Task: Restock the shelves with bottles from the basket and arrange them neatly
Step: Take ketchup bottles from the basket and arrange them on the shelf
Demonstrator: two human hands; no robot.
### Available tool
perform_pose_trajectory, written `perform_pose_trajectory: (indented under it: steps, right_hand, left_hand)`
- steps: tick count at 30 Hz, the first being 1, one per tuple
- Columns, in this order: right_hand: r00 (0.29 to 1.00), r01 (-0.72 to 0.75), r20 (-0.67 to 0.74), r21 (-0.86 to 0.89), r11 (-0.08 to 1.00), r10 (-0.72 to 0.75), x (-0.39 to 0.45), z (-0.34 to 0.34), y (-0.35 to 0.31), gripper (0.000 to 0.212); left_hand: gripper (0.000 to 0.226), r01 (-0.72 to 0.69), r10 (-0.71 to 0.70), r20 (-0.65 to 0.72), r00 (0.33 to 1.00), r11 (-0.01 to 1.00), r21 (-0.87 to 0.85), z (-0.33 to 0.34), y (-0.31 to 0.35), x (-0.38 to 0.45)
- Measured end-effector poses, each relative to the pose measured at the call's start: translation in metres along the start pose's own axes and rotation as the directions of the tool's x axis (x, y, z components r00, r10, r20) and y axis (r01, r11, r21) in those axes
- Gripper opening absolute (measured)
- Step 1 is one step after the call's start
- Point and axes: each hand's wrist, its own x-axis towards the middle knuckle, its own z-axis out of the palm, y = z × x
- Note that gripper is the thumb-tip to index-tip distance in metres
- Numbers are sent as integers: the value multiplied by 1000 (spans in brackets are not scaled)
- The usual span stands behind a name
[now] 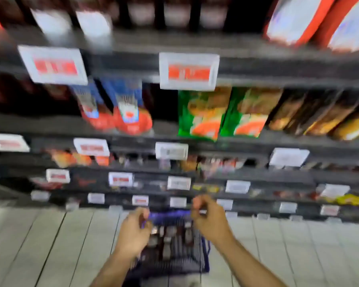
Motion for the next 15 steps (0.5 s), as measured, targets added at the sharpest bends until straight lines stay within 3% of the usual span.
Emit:
perform_pose_trajectory:
  steps: [2, 4, 8, 10, 12, 15]
  right_hand:
    - [977, -208, 51, 17, 978, 207, -7, 17, 70, 19]
    - [948, -305, 79, -60, 950, 309, -9, 37, 124, 2]
    - [805, -500, 199, -283, 819, 560, -12, 89, 239, 26]
    - [772, -528, 192, -338, 779, 606, -5, 121, 294, 24]
    - [726, -502, 287, -400, 767, 625, 8, 157, 345, 25]
    - [675, -536, 309, -418, 733, 670, 39, 207, 406, 40]
  left_hand:
    - [7, 164, -167, 94, 982, 986, 34, 24, -45, -14]
    - [19, 260, -260, 149, 954, 965, 17, 50, -85, -13]
    - [28, 339, -400, 226, 888, 903, 264, 116, -176, -1]
    - [21, 377, -454, 232, 860, 872, 312, 150, -222, 6]
    - [21, 410, -493, 249, 834, 855, 319, 186, -272, 21]
    - [17, 545, -601, 321, 732, 799, 254, 235, -322, 47]
